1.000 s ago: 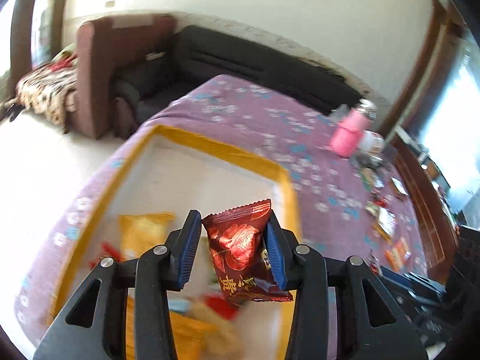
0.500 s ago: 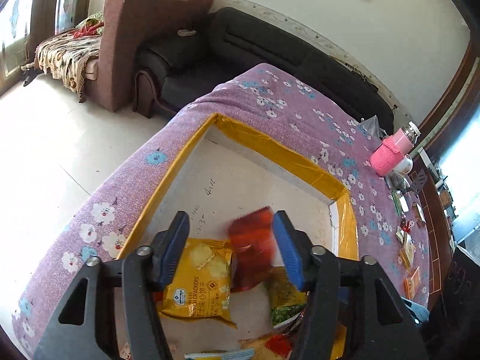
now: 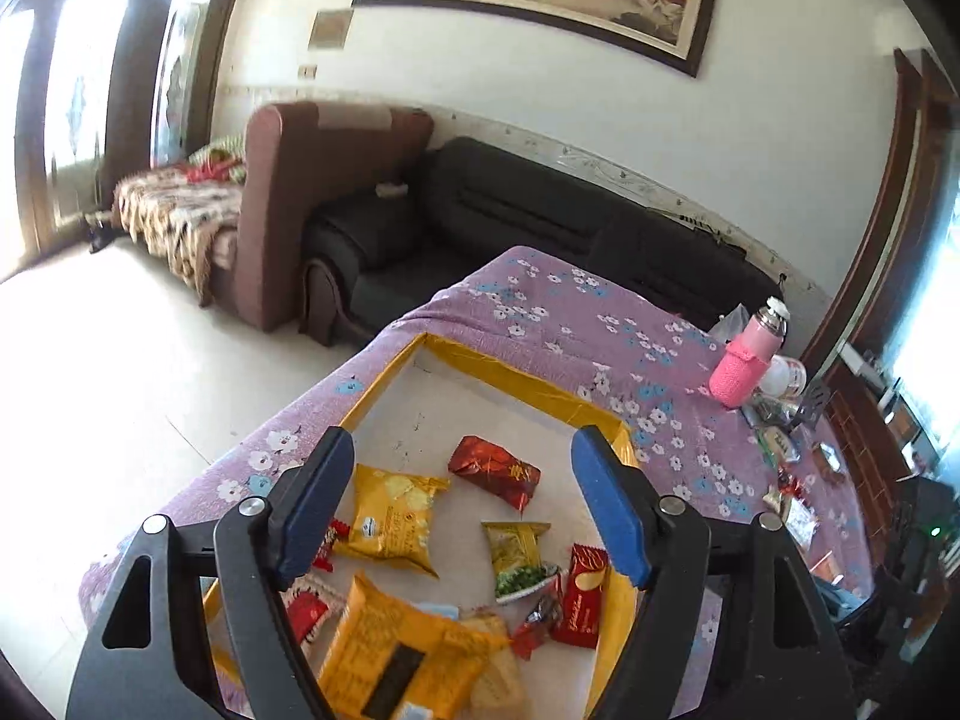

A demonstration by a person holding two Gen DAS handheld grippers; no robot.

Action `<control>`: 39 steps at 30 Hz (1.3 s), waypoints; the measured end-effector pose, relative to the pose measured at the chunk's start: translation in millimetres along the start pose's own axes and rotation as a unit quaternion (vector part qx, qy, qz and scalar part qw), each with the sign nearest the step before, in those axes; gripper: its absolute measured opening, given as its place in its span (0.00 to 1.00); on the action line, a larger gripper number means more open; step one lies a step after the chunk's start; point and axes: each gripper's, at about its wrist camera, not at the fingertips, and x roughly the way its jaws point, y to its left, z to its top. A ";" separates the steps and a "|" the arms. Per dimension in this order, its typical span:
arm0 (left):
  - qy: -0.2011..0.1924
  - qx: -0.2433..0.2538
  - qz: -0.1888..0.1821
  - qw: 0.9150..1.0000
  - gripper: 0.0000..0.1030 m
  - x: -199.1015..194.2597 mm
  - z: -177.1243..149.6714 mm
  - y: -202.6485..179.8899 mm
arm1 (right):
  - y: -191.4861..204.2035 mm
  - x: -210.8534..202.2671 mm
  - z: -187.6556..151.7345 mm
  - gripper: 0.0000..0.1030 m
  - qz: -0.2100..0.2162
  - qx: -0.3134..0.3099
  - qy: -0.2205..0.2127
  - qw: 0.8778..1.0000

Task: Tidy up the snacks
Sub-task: 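Move both tools back over the snack pile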

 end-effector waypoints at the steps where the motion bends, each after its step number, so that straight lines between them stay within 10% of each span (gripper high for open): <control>1: 0.000 0.015 0.010 1.000 0.73 -2.3 -3.7 -8.2 | -6.9 -7.8 -4.7 0.54 -0.002 0.007 -0.004 1.000; 7: 0.029 0.087 0.041 0.995 0.73 -10.3 -45.1 -62.2 | -59.7 -45.3 -35.9 0.55 -0.013 0.074 -0.014 0.997; 24: 0.118 0.151 -0.056 0.980 0.73 -28.5 -105.8 -145.3 | -242.5 -144.2 -71.8 0.59 -0.155 0.206 -0.075 0.963; 39: 0.156 0.133 -0.093 0.974 0.73 -11.0 -112.6 -145.5 | -338.8 -77.5 -38.9 0.60 -0.207 0.292 -0.007 0.934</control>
